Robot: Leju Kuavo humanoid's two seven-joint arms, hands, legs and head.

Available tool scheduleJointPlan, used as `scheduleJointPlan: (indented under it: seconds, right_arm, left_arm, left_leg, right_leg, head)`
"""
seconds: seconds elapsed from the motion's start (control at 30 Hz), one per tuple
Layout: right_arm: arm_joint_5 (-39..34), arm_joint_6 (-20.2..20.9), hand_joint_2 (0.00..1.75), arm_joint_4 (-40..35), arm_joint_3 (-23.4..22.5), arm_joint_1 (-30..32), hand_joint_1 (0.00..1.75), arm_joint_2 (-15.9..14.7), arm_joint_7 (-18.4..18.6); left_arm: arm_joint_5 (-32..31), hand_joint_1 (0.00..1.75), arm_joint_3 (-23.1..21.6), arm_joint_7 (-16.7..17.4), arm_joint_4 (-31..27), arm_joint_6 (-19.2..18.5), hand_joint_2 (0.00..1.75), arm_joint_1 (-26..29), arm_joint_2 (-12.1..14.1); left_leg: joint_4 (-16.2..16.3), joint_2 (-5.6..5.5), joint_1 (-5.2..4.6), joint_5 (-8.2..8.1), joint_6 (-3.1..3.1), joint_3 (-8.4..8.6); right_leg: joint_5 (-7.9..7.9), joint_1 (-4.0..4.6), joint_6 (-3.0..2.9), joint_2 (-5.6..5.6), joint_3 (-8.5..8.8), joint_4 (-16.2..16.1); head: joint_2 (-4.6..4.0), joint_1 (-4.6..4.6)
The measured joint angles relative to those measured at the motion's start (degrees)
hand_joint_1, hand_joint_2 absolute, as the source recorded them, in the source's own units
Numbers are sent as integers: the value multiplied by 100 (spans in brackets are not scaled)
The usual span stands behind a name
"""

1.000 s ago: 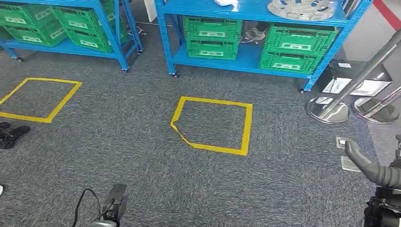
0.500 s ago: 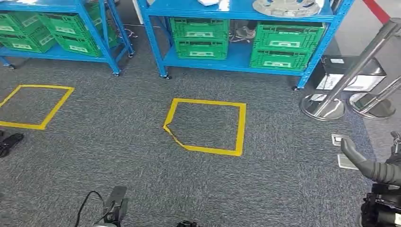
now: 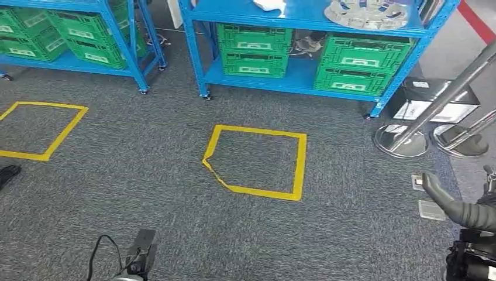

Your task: Take the parts from the cabinet and place them on the table.

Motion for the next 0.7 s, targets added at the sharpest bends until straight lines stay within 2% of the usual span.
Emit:
scheduleJointPlan:
  seconds: [0.03, 0.07, 0.1, 0.13, 0.17, 0.2, 0.23, 0.27, 0.3, 0.4, 0.43, 0.47, 0.5, 0.57, 0.6, 0.63, 0.67, 0.7]
  right_arm:
    - [0, 0, 175, 0, 0, -2, 0, 0, 0]
    - [0, 0, 175, 0, 0, -5, 0, 0, 0]
    - [0, 0, 175, 7, 0, -5, 0, 0, 2]
    - [0, 0, 175, 9, 6, -17, 0, 2, 0]
    - [-2, 4, 175, 9, 2, -19, 0, 2, 2]
    - [-2, 4, 175, 9, -4, -10, 0, 2, 2]
    - [0, 4, 175, 4, 0, -13, 0, 2, -2]
    - [0, 9, 175, 0, 4, -23, 0, 13, -2]
    - [-2, 20, 175, 0, 4, -37, 0, 15, -7]
    - [-28, 85, 175, 9, 9, -53, 0, 31, -13]
    - [-39, 94, 175, 15, 15, -53, 0, 39, -18]
    - [-44, 96, 175, 26, 20, -53, 0, 48, -20]
    - [-50, 109, 175, 39, 22, -53, 0, 61, -24]
    - [-63, 127, 175, 48, 24, -63, 0, 79, -46]
    - [-61, 129, 175, 55, 26, -72, 0, 87, -57]
    - [-63, 136, 175, 63, 26, -94, 0, 87, -63]
    - [-65, 136, 175, 68, 20, -117, 0, 87, -66]
    - [-79, 142, 175, 81, 24, -123, 0, 87, -66]
  left_arm:
    - [2, 0, 0, -4, 0, 0, 0, 1, -2]
    - [2, 0, 0, -7, 0, 0, 0, 1, -7]
    - [2, 0, 0, -13, 0, 0, 0, 4, -26]
    - [2, 0, 0, -15, 0, 0, 0, -3, -18]
    - [11, 0, 0, -15, 0, -2, 0, -7, -17]
    - [11, 0, 0, -15, 0, -13, 0, 10, -33]
    - [20, 0, 0, -15, 0, -24, 0, 18, -31]
    - [35, 0, 0, -15, 0, -26, 0, 17, -22]
    - [37, 0, 0, -20, 0, -28, 0, 7, -31]
    - [70, 0, 0, -33, 0, -26, 0, 10, -31]
    - [77, 0, 0, -37, 0, -26, 0, 24, -31]
    - [96, 0, -2, -37, 0, -26, 0, 55, -31]
    - [100, 0, -2, -37, 0, -24, 0, 81, -22]
    - [107, 0, -2, -44, 0, -20, 0, 89, -13]
    - [109, 0, -2, -50, 0, -20, 0, 88, -20]
    - [111, 0, 0, -61, 0, -17, 0, 85, -37]
    - [111, 0, 0, -63, 0, -15, 0, 74, -35]
    - [111, 0, 0, -66, 0, -15, 0, 93, -31]
  left_leg:
    - [-1, -3, -12, -39, -4, 73]
    - [-6, -3, -20, -83, -10, 142]
    - [-24, 2, -28, -105, -26, 183]
    - [-27, -3, -23, -115, -54, 144]
    - [-41, 5, -23, -143, -97, 136]
    - [42, 23, -37, -108, -124, 177]
    - [3, 22, -45, -109, -161, 224]
    - [68, 22, -24, -167, -186, 202]
    - [334, 24, -16, -213, -215, 79]
    - [1610, 24, 43, -729, -322, -766]
    - [1813, 24, 66, -768, -358, -959]
    - [1739, 26, 93, -629, -392, -1016]
    - [1395, 26, 115, -351, -403, -938]
    - [286, 36, 166, 400, -462, -557]
    - [148, 27, 146, 411, -476, -515]
    - [112, 33, 129, 148, -402, -555]
    - [164, 66, 127, 269, -308, -553]
    - [179, 55, 115, 298, -243, -544]
  right_leg:
    - [358, 15, -39, -1, 192, -523]
    - [710, 46, -104, -2, 393, -1068]
    - [562, 72, -136, -13, 423, -1191]
    - [389, 96, -168, -24, 396, -1303]
    - [540, 98, -220, -19, 478, -1312]
    - [563, 102, -245, -19, 474, -1357]
    - [586, 75, -272, -15, 549, -1375]
    - [605, 25, -275, -15, 646, -1446]
    - [600, 22, -282, -21, 696, -1478]
    - [538, 9, -316, -37, 722, -1482]
    - [509, 1, -315, -34, 746, -1480]
    - [474, -13, -300, -20, 785, -1476]
    - [432, -40, -272, -4, 837, -1468]
    - [320, -105, -185, -1, 934, -1414]
    - [272, -96, -131, -9, 941, -1403]
    - [252, -94, -98, 0, 948, -1375]
    - [227, -58, -57, -3, 904, -1385]
    - [182, -62, -30, -6, 938, -1398]
  head:
    - [0, 7]
    - [0, 17]
    - [-2, 2]
    - [0, 38]
    - [0, 48]
    - [0, 33]
    - [0, 33]
    - [0, 33]
    - [0, 13]
    - [0, -15]
    - [0, -18]
    - [0, -22]
    - [0, -24]
    - [0, -46]
    - [0, -48]
    - [0, -72]
    - [0, -71]
    - [0, -41]
